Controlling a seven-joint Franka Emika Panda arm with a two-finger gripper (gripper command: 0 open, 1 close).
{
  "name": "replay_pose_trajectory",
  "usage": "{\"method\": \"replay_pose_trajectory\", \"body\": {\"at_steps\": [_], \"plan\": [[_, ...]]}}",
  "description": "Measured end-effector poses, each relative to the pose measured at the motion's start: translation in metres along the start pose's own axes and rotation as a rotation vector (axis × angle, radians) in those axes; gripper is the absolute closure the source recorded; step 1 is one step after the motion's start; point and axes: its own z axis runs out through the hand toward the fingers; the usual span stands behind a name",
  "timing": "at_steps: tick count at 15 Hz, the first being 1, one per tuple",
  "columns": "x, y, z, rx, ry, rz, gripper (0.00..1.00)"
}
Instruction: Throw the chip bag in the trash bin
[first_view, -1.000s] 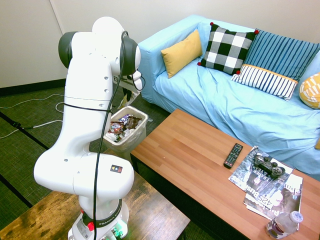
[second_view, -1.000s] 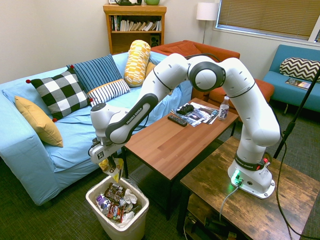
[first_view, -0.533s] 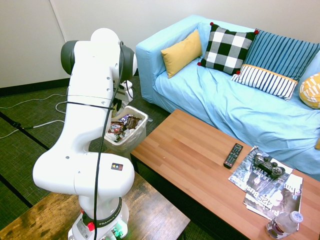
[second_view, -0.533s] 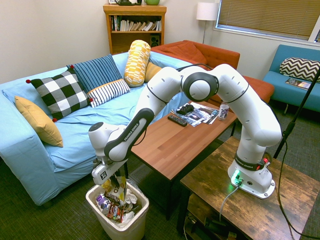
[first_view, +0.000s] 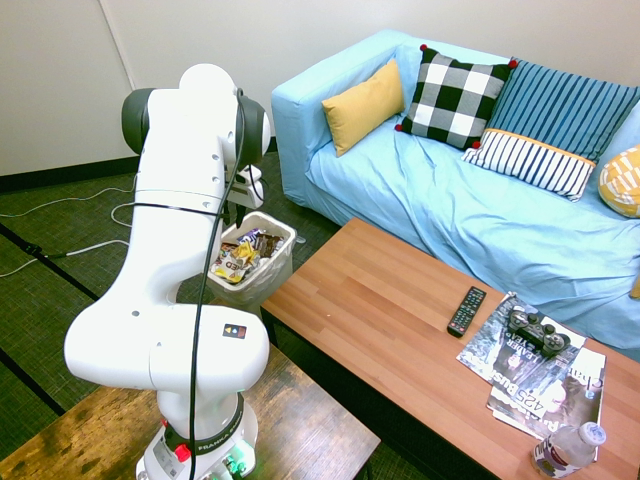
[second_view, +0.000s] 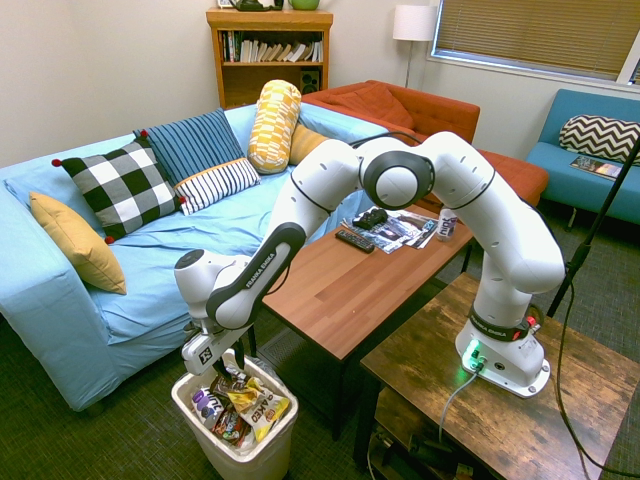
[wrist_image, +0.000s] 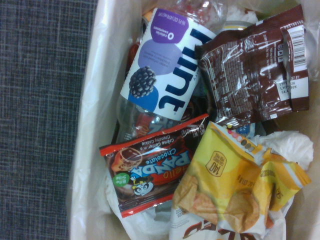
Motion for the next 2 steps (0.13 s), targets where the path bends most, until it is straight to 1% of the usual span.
{"method": "replay_pose_trajectory", "body": {"at_steps": [2], "plan": [[0.0023, -0.0009, -0.0122, 0.017, 0.002, 0.009, 0.0]]}}
